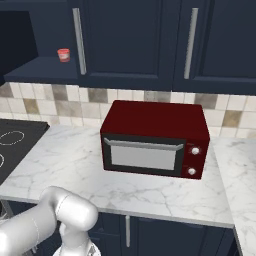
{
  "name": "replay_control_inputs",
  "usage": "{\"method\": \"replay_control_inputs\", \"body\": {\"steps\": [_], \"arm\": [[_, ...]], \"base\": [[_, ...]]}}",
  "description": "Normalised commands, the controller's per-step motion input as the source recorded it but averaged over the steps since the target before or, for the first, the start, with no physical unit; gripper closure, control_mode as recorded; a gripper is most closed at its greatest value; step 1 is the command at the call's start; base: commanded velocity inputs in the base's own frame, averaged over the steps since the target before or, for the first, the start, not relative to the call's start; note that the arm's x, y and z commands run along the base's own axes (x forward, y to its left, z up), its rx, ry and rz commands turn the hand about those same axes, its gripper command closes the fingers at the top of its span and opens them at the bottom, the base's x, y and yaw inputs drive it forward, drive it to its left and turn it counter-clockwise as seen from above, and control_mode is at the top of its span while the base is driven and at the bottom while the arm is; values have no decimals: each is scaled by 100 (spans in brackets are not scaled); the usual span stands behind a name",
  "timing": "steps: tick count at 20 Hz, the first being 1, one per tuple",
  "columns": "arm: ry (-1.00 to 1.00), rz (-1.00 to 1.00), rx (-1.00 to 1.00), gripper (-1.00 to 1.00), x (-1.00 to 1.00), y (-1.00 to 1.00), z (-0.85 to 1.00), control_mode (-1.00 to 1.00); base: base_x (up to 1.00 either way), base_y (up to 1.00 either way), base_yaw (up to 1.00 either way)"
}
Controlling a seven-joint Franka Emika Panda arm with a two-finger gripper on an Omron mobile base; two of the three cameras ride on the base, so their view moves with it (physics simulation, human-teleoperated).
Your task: Pick the candle and candle from the dining table and place them in the open cabinet. Close the cabinet after placing the objects.
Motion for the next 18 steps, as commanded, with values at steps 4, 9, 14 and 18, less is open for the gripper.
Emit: {"method": "replay_control_inputs", "body": {"steps": [4,9,14,18], "arm": [[-4,-8,-1,-100,-6,-31,-9,-100],[-7,-1,-2,-100,0,-39,0,-100],[-8,0,-1,-100,0,-40,0,-100],[-10,0,-1,-100,0,-46,0,-100]], "base": [[0,0,0],[0,0,0],[0,0,0],[0,0,0]]}}
